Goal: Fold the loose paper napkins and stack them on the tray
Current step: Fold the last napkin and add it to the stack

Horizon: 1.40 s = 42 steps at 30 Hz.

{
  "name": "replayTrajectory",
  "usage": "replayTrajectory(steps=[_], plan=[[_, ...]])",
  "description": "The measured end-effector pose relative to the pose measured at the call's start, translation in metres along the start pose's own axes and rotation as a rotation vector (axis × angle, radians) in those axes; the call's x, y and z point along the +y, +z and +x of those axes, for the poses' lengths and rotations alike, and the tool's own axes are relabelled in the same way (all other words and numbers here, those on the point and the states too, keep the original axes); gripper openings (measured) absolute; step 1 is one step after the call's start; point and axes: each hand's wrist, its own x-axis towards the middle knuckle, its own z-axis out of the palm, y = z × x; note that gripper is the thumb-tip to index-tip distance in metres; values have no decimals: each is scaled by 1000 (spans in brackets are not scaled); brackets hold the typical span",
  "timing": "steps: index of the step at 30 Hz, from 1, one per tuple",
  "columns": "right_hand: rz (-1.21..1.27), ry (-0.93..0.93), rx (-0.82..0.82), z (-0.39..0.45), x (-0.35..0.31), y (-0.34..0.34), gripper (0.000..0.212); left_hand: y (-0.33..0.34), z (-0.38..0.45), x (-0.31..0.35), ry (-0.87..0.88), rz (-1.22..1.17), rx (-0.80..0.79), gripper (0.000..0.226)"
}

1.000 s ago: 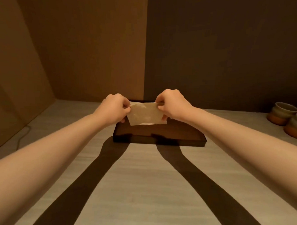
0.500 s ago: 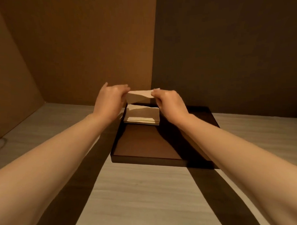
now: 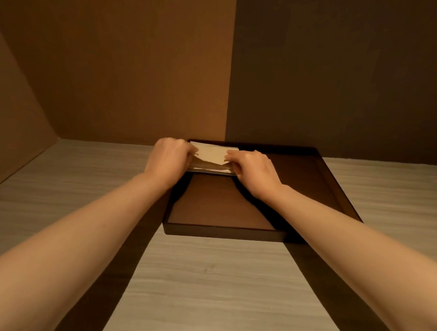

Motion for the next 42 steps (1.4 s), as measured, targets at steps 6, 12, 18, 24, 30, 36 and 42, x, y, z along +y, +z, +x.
replayTrajectory(steps=[6, 12, 18, 24, 30, 36, 42], plan=[[87, -8, 91, 2, 5, -1, 23, -4, 12, 8, 3, -239, 66, 30], [130, 4, 166, 3, 11, -6, 23, 6, 12, 0, 144, -174, 96, 25], [84, -21, 4, -3, 5, 5, 27, 19, 8, -7, 36, -7, -178, 26], [81, 6, -19, -3, 5, 6, 32, 15, 5, -5, 101, 162, -194, 19], [64, -30, -49, -3, 3, 8, 20, 9, -1, 2, 142, 145, -174, 24], [-5, 8, -135, -4, 7, 7, 21, 10, -3, 9, 145, 195, -352, 32], [-111, 70, -277, -13, 8, -13, 35, 3, -8, 15, 86, 329, -395, 30]])
